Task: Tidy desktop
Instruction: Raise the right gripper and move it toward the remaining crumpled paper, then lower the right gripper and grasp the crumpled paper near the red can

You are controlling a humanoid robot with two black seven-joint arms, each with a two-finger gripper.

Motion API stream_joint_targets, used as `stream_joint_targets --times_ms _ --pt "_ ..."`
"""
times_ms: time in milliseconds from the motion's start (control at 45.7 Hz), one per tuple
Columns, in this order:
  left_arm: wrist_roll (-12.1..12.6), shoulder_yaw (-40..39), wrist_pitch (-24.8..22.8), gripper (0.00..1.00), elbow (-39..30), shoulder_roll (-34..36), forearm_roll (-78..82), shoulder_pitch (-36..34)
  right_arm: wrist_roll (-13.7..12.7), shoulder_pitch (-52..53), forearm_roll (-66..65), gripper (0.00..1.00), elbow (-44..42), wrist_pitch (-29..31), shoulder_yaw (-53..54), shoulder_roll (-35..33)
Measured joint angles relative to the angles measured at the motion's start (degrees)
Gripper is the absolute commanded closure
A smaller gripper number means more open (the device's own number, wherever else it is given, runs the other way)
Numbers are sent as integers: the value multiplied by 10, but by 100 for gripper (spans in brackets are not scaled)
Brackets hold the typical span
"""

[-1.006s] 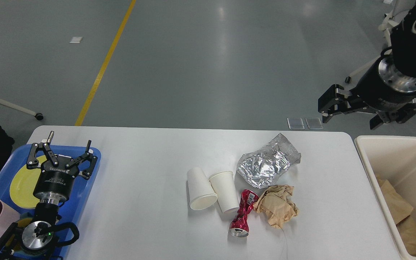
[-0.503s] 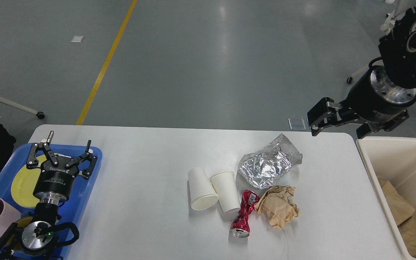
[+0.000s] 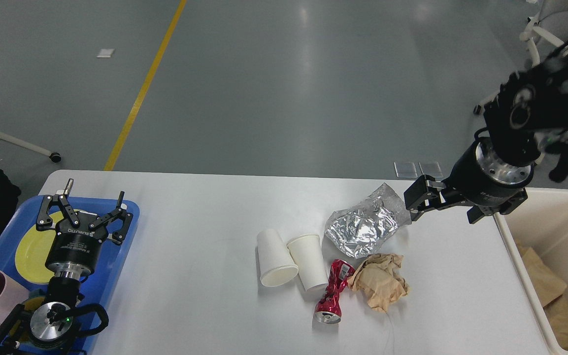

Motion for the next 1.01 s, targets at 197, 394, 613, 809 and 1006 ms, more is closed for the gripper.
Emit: stream_joint_targets --times_ms 197,394,613,809,1006 --pt "0 0 0 4 0 0 0 0 -1 -178 4 0 -126 -51 31 52" --pt "0 0 0 4 0 0 0 0 -1 -297 8 0 -222 -58 58 103" --pt "0 0 0 4 0 0 0 0 -1 -394 8 0 -318 -58 92 133" --pt "0 0 0 4 0 0 0 0 -1 -426 7 0 -353 -58 114 146" --pt "0 0 0 4 0 0 0 0 -1 -452 7 8 -376 -58 142 152"
